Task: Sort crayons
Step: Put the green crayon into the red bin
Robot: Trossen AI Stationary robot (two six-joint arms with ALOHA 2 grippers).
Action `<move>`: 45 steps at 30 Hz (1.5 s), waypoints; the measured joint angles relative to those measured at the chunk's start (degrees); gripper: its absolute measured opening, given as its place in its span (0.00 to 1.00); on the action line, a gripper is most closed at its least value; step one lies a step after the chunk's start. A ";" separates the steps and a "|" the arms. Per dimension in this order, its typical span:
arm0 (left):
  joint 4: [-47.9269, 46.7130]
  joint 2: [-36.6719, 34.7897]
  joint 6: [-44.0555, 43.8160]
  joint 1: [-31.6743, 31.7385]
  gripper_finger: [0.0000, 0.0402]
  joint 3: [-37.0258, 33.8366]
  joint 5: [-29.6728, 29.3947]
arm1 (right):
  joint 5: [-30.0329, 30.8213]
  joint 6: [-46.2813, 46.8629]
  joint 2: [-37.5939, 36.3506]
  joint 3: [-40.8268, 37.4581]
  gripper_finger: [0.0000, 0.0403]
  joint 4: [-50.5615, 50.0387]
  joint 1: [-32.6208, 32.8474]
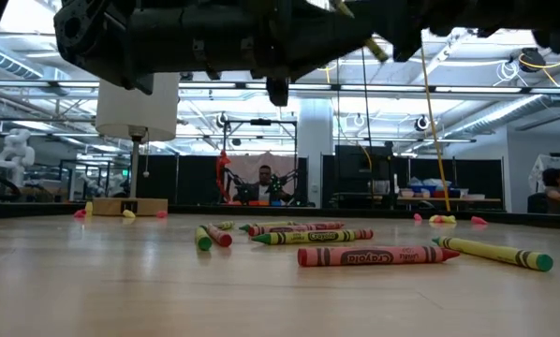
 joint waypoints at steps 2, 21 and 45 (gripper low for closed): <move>-6.13 -2.19 -1.45 -0.38 0.05 0.00 0.33 | -0.04 0.02 -1.66 0.01 0.57 -3.59 1.42; -69.54 -31.35 -50.36 -18.94 0.05 -0.04 8.58 | -0.08 3.34 -5.23 0.01 0.57 -21.82 9.35; -91.38 -31.23 -101.75 -44.66 0.05 -0.11 2.76 | -0.08 3.06 -5.21 0.01 0.53 -25.71 9.27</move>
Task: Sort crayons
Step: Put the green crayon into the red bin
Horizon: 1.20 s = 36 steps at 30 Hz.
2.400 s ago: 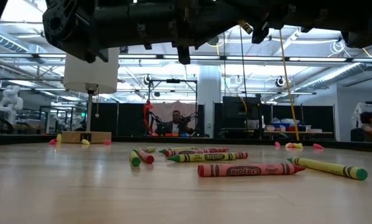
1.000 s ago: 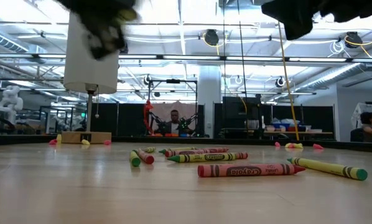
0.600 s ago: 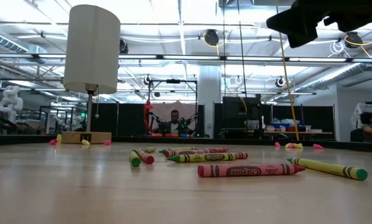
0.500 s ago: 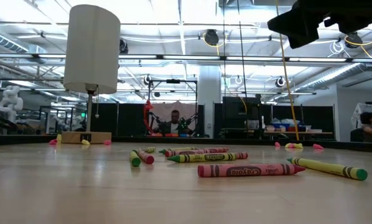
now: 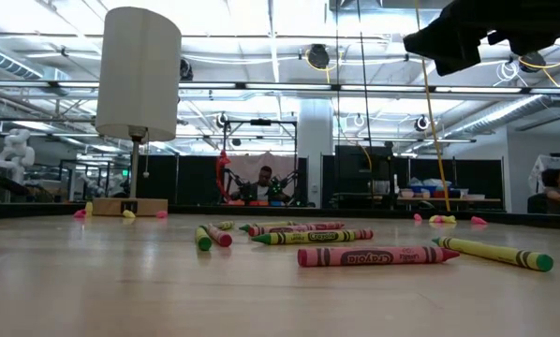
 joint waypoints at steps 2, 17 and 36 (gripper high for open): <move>-1.80 0.08 -0.12 -0.26 0.05 0.00 -1.40 | 0.00 0.31 0.00 0.00 0.53 -0.59 0.00; -3.95 6.47 -0.10 -0.45 0.06 0.00 -0.21 | 0.02 10.27 0.00 0.41 0.53 -9.91 -0.01; -2.90 6.94 4.50 -0.45 0.32 0.00 1.67 | -3.19 -2.42 -0.04 27.62 0.53 -83.68 -0.12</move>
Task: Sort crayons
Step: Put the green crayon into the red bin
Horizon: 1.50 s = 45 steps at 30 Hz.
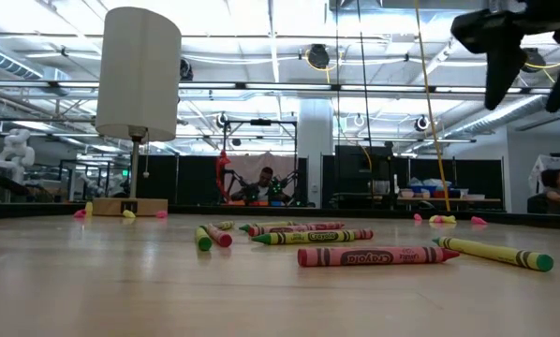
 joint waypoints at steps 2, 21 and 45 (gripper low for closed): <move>0.11 -0.27 -0.04 0.00 0.32 0.02 -0.04 | -1.51 -5.83 0.00 0.01 0.53 -2.18 -0.11; 0.42 -0.34 1.95 0.02 0.32 0.55 -5.57 | -22.46 -28.75 0.04 -12.75 0.53 5.13 -8.07; 0.55 -0.37 2.04 0.02 0.32 0.55 -7.37 | -28.24 -35.66 0.04 -24.61 0.53 23.80 -9.67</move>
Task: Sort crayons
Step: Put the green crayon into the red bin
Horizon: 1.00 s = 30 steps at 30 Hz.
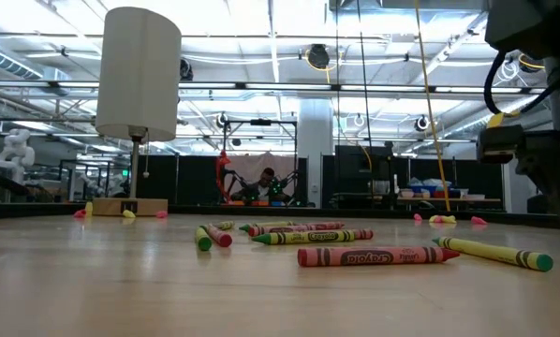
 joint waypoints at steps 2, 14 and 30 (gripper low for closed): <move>0.03 0.00 1.00 0.00 0.32 0.00 -0.14 | -0.03 -0.14 0.00 -0.77 0.52 1.13 0.00; 0.20 0.00 2.87 0.02 0.32 0.00 -2.25 | -0.27 -2.93 -0.13 -2.77 0.30 3.87 0.00; 4.95 -0.02 5.14 -0.11 0.32 0.00 -2.29 | 0.04 -2.94 -0.07 -2.81 0.01 4.74 0.00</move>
